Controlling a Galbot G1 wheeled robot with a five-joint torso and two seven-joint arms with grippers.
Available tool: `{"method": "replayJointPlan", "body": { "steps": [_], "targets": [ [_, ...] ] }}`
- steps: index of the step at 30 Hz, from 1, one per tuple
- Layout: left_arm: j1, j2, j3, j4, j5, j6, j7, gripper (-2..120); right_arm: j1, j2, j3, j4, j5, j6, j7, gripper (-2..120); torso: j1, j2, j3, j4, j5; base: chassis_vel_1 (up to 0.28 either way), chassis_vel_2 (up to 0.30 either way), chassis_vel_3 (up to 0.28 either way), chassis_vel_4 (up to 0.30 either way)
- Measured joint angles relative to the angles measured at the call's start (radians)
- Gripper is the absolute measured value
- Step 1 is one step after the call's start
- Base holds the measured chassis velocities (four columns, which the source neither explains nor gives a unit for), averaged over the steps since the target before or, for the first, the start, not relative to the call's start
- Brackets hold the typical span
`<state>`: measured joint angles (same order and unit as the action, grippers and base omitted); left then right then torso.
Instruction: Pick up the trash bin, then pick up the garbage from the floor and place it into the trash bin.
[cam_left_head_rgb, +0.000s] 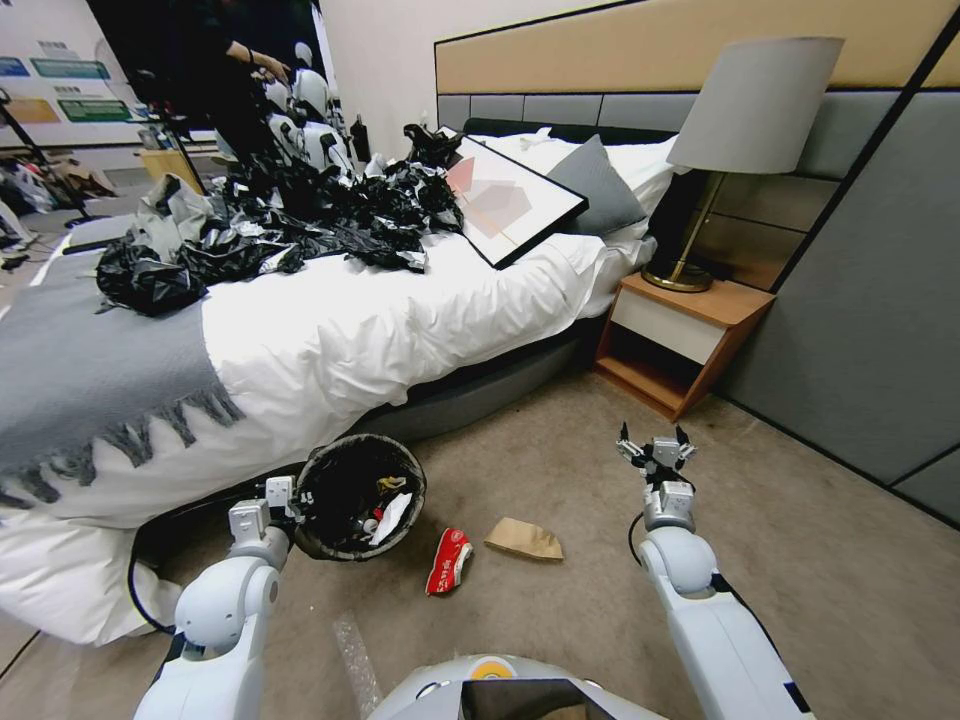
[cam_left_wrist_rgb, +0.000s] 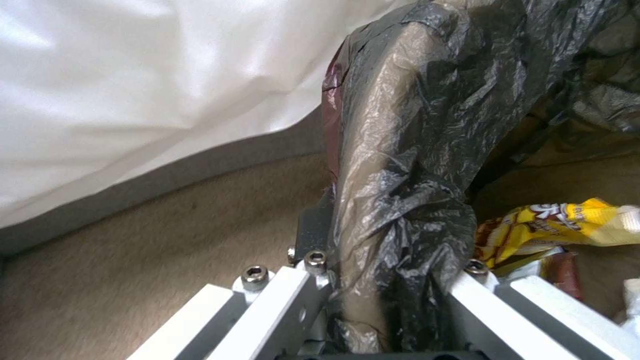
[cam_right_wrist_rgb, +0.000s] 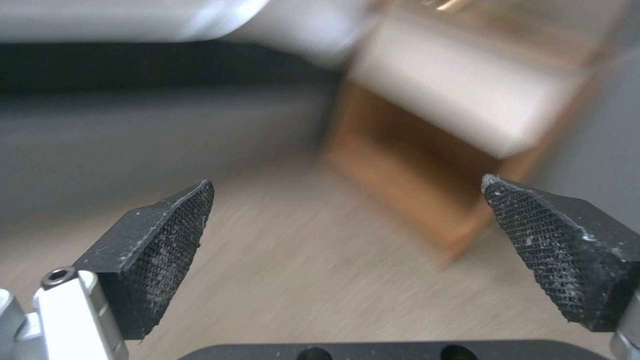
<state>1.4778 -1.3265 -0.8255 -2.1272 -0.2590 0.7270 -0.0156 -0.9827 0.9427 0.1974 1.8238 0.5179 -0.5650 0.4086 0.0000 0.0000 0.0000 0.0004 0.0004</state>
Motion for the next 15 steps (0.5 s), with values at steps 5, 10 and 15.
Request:
{"method": "replayJointPlan", "body": {
  "steps": [5,10,15],
  "targets": [
    [0.005,-0.002,-0.002,-0.007,0.003,0.006,0.002,0,0.199,-0.033,-0.154,-0.083,0.209,-0.172,-0.078,100,0.0,0.0,0.0,-0.0003,0.0001,0.0,0.0,0.0,0.0],
    [0.008,-0.002,-0.009,-0.009,0.005,0.007,0.004,0,0.382,0.0,-0.343,-0.26,0.309,-0.189,-0.125,100,0.0,0.0,0.0,0.0001,0.0002,0.0,0.0,0.0,0.0],
    [0.002,0.001,-0.011,-0.003,0.006,0.007,0.006,0,0.429,0.05,-0.467,-0.355,0.315,-0.185,-0.132,100,0.0,0.0,0.0,-0.0006,-0.0003,0.0,0.0,0.0,0.0]
  ]
}}
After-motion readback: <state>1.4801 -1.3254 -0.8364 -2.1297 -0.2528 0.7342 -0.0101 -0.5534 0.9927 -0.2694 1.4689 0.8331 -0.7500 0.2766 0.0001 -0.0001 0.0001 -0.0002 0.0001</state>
